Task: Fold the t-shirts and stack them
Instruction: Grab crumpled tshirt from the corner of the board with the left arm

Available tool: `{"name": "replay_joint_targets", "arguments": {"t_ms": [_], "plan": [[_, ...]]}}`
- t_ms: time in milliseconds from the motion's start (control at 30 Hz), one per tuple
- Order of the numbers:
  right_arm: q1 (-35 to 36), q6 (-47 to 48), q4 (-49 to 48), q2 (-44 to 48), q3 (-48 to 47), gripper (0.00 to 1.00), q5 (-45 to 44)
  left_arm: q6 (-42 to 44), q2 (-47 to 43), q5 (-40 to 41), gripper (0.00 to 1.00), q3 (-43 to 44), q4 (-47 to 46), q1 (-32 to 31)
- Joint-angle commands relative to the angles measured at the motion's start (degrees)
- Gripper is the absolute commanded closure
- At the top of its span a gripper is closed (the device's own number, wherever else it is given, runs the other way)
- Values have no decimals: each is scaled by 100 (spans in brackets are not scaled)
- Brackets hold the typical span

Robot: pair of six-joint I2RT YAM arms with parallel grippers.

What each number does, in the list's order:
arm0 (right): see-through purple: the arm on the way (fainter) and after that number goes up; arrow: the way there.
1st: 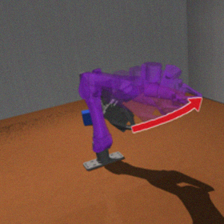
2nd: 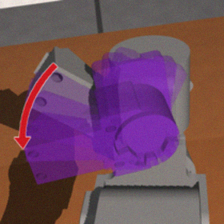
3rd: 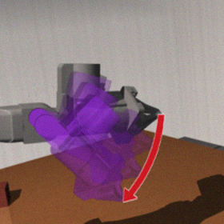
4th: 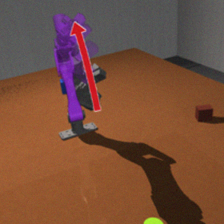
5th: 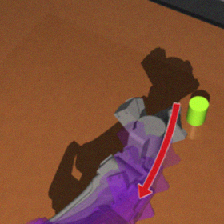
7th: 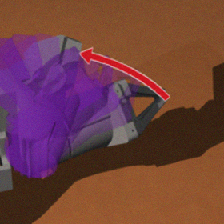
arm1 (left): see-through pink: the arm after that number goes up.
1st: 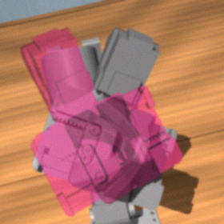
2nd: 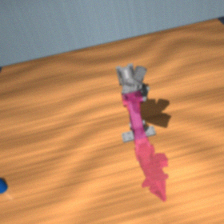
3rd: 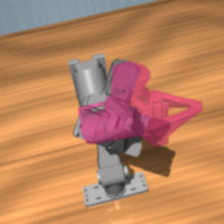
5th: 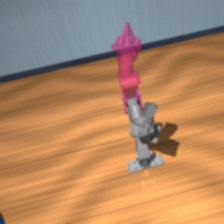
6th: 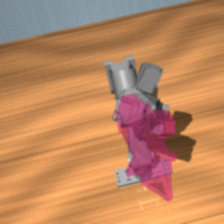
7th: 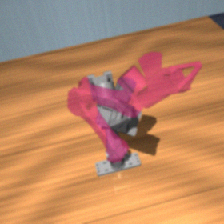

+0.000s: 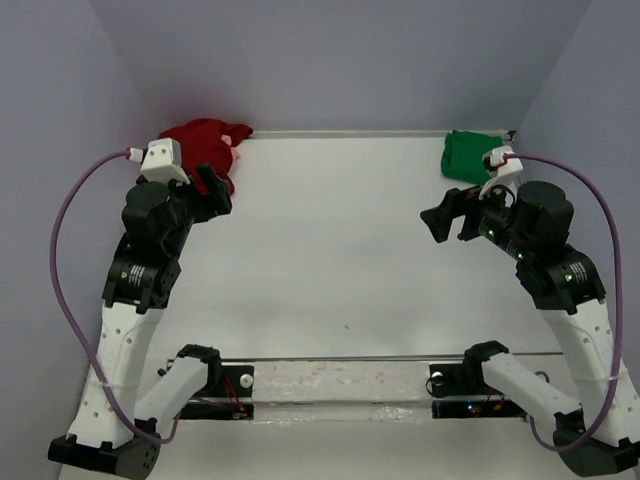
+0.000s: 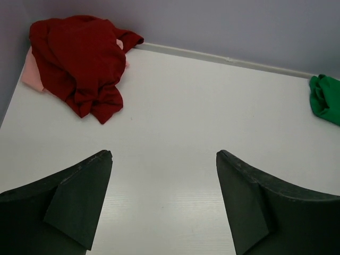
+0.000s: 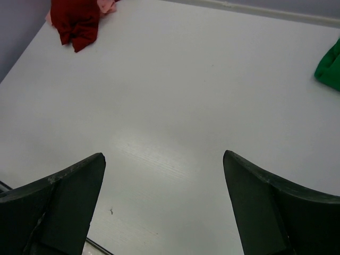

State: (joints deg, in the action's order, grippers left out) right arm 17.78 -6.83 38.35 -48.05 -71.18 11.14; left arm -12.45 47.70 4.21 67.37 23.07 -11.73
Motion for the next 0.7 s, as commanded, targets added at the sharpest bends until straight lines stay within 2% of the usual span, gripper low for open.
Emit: {"name": "replay_joint_targets", "arguments": {"t_ms": [0, 133, 300, 367, 567, 667], "plan": [[129, -90, -267, 156, 130, 3, 99, 15, -104, 501, 6, 21, 11, -31], [191, -90, -117, -2, -19, 3, -50, -117, 19, 739, 5, -119, 145, -31], [191, -73, -126, -257, -212, 4, 11, -232, 695, 1143, 7, 144, 338, -31], [191, -151, -73, -362, -353, 5, -32, -328, 1003, 1284, 12, 275, 487, -31], [252, -161, -126, -521, -406, 6, 126, -522, 2294, 1495, 14, 732, 629, -31], [252, -161, -126, -591, -406, 6, 125, -601, 3155, 1881, 16, 1434, 944, -31]]}}
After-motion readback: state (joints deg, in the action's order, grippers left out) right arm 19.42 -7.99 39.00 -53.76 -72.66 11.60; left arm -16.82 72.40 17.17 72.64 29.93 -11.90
